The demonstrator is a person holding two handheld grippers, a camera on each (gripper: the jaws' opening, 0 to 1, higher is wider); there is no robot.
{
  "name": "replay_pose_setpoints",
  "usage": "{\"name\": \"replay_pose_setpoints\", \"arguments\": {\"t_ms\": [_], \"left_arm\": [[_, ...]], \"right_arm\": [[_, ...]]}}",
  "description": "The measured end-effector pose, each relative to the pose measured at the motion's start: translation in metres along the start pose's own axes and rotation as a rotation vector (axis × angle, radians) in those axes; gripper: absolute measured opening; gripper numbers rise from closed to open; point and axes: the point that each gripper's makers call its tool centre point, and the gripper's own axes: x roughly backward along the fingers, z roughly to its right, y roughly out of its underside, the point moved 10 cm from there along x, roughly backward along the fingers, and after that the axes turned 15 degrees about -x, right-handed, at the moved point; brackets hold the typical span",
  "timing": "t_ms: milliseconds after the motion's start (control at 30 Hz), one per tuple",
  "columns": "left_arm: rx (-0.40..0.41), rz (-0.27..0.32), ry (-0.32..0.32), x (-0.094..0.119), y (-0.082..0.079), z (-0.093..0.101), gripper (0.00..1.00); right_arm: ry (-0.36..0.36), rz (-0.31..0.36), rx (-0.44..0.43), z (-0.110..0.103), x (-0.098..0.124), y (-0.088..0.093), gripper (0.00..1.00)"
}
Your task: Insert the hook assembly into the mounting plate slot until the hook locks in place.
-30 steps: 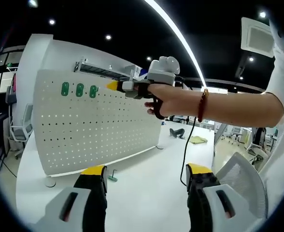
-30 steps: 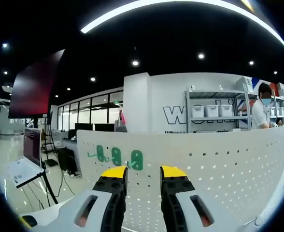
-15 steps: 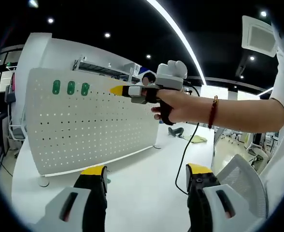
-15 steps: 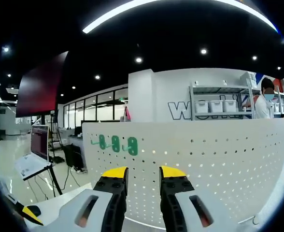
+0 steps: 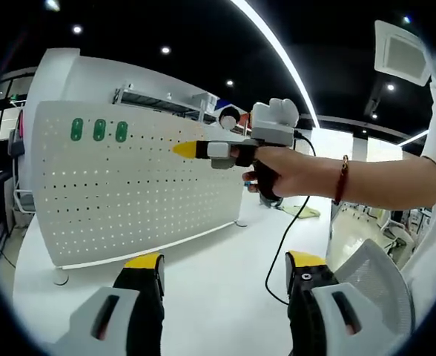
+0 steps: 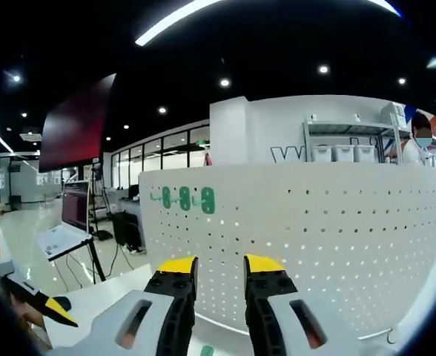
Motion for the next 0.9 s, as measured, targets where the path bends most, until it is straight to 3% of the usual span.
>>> {"name": "replay_pose_setpoints", "arguments": {"t_ms": [567, 900], "left_arm": [[-0.012, -0.032, -0.035, -0.006, -0.003, 0.013, 0.7], [-0.005, -0.044, -0.084, -0.006, -0.005, 0.016, 0.7]], "right_arm": [[-0.084, -0.124, 0.033, 0.018, 0.008, 0.016, 0.23], [-0.14, -0.198, 0.096, 0.028, 0.004, 0.026, 0.24]]}}
